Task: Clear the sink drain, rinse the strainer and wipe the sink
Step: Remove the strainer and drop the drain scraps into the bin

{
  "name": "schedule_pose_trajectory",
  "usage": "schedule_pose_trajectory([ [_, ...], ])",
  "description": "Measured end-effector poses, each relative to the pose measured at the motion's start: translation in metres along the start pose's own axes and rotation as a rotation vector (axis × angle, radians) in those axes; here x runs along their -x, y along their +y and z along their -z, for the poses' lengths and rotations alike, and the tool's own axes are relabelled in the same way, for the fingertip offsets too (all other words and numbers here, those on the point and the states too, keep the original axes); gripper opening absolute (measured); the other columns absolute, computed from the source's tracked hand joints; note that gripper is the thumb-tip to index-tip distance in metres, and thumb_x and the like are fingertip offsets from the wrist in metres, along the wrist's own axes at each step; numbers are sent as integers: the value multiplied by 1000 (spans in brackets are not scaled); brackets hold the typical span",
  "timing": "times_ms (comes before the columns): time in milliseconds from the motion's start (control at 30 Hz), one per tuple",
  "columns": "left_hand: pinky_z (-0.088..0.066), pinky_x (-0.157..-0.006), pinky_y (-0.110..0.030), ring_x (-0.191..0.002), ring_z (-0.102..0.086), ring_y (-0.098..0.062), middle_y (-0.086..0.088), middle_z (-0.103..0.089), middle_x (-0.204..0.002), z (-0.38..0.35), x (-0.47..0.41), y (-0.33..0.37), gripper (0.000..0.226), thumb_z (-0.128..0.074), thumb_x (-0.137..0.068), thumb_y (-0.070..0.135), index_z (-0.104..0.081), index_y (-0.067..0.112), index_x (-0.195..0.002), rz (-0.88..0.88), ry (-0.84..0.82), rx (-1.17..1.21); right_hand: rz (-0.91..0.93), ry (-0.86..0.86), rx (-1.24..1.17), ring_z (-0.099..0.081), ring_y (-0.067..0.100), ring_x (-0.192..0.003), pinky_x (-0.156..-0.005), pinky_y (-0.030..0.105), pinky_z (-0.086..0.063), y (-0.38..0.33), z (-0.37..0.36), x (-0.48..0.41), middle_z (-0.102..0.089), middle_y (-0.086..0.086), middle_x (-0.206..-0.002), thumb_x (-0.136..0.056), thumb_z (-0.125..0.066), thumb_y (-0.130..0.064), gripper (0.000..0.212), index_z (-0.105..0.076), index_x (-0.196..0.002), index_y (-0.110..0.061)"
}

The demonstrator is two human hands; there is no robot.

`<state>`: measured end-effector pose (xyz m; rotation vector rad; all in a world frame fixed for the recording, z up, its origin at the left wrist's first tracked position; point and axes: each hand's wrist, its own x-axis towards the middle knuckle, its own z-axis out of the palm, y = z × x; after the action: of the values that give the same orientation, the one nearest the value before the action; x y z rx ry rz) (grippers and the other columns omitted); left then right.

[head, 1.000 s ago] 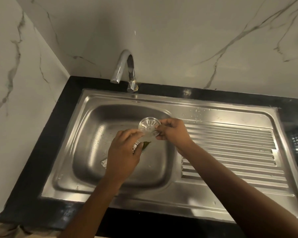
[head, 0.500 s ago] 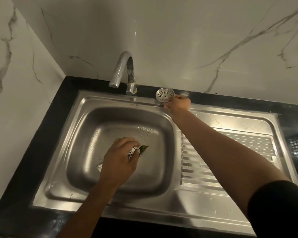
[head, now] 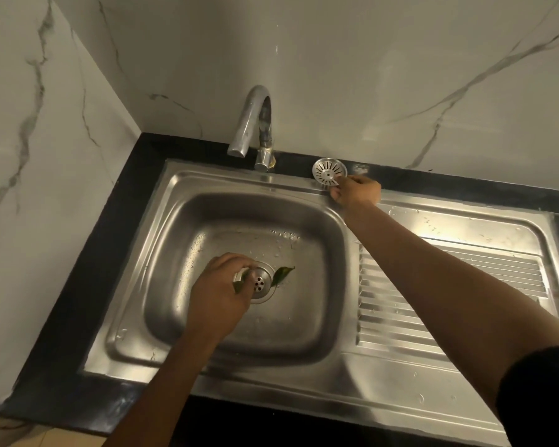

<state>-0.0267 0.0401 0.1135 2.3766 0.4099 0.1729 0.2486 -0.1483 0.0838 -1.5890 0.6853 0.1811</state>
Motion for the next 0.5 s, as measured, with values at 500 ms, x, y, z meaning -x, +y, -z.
schedule_pose_trajectory([
  [500, -49, -103, -27, -123, -66, -21, 2, -67, -139, -28, -21, -81, 41, -70, -94, 7, -71, 18, -133, 77, -247, -81, 554, -836, 1337, -55, 24, -134, -109, 36, -49, 137, -12, 88, -58, -1, -147, -90, -68, -16, 51, -62, -140, -23],
])
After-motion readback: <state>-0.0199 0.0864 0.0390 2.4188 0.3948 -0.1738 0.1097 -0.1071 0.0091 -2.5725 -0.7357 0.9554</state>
